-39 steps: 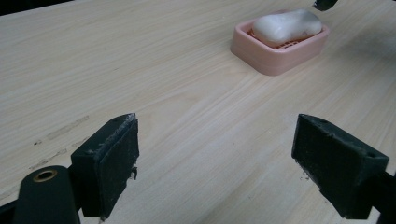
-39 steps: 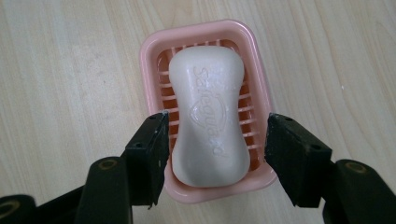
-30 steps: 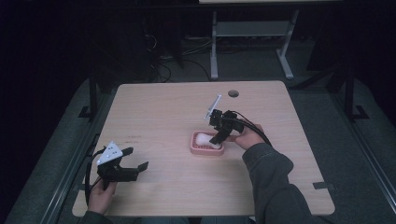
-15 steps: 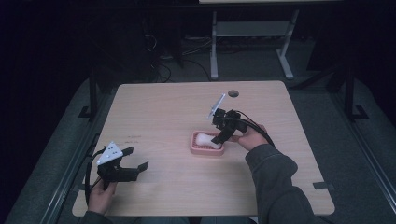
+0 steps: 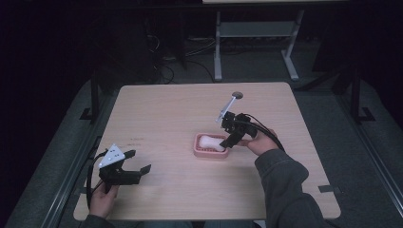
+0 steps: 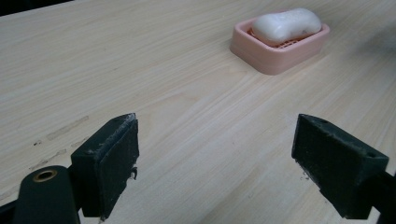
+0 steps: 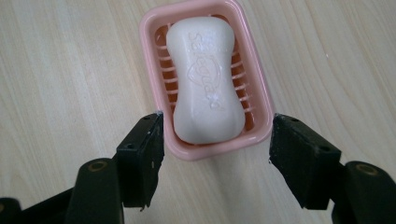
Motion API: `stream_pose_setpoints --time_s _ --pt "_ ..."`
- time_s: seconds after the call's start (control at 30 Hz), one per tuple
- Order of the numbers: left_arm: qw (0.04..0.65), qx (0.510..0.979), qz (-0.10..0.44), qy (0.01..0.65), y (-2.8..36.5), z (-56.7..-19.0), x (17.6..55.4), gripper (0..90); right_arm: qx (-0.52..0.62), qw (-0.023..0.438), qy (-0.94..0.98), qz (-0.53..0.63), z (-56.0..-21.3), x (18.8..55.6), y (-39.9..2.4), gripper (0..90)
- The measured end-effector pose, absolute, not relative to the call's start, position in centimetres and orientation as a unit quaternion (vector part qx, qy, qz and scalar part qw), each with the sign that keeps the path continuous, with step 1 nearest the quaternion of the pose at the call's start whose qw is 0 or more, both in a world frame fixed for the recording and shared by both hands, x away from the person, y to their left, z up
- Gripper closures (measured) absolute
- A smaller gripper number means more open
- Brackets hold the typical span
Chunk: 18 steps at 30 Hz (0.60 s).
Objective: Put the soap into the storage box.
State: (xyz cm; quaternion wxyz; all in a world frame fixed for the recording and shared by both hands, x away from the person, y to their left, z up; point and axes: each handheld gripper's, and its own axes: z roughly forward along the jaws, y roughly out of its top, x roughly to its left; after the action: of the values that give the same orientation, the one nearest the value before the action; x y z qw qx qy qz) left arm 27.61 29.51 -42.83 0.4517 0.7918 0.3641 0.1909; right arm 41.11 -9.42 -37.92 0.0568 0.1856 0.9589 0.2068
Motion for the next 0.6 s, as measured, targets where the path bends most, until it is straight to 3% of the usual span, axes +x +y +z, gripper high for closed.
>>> stream_pose_setpoints --time_s 0.6 --pt "0.451 0.791 0.192 0.366 29.6 -42.9 27.6 14.6 0.203 0.058 0.954 0.213 -38.0 40.4 -11.5 33.3"
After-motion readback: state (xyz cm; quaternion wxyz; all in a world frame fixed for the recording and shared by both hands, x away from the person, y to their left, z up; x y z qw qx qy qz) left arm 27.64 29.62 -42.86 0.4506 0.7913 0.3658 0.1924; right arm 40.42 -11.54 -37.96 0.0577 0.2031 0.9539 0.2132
